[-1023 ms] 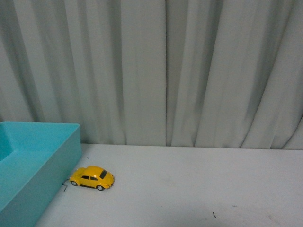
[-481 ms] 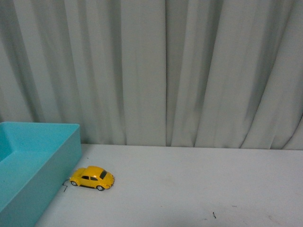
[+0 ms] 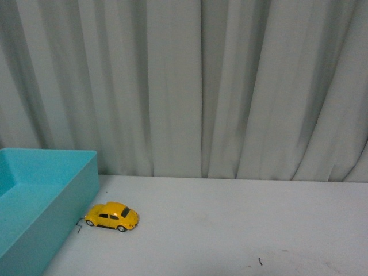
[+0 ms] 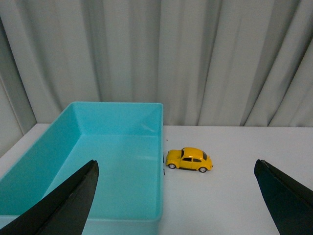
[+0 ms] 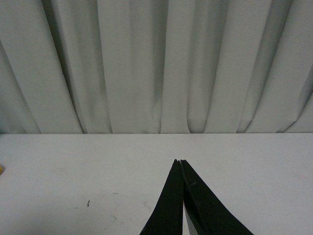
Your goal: Wind up and store yellow beetle toy
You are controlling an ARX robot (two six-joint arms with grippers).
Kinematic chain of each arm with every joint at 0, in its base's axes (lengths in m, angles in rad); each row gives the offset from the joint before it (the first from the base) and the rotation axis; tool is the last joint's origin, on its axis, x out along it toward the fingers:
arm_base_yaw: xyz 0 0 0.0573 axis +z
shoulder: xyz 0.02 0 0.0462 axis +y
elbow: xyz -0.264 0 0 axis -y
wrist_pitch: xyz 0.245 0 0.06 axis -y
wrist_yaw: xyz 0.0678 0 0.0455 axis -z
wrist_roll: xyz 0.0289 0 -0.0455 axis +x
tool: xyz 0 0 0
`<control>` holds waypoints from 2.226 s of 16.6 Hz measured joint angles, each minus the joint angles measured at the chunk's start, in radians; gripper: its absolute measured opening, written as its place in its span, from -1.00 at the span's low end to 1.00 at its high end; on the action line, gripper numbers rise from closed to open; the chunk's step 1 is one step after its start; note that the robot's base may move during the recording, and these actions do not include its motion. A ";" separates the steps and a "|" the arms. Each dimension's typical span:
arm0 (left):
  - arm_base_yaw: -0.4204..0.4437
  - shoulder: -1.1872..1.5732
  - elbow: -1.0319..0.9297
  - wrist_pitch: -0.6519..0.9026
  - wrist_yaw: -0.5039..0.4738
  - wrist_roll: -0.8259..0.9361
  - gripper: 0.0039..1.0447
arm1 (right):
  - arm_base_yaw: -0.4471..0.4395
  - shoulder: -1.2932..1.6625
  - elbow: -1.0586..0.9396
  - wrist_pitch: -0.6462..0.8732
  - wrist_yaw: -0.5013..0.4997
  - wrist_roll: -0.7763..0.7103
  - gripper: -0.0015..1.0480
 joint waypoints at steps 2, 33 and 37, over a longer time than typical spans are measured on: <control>0.000 0.000 0.000 0.000 0.000 0.000 0.88 | 0.000 -0.039 0.000 -0.036 0.000 0.000 -0.96; -0.079 0.610 0.372 -0.123 -0.319 -0.395 0.88 | 0.000 -0.326 0.000 -0.332 0.003 0.001 0.87; -0.044 1.155 0.605 0.195 -0.210 -0.225 0.88 | 0.000 -0.325 0.000 -0.332 0.003 0.001 0.87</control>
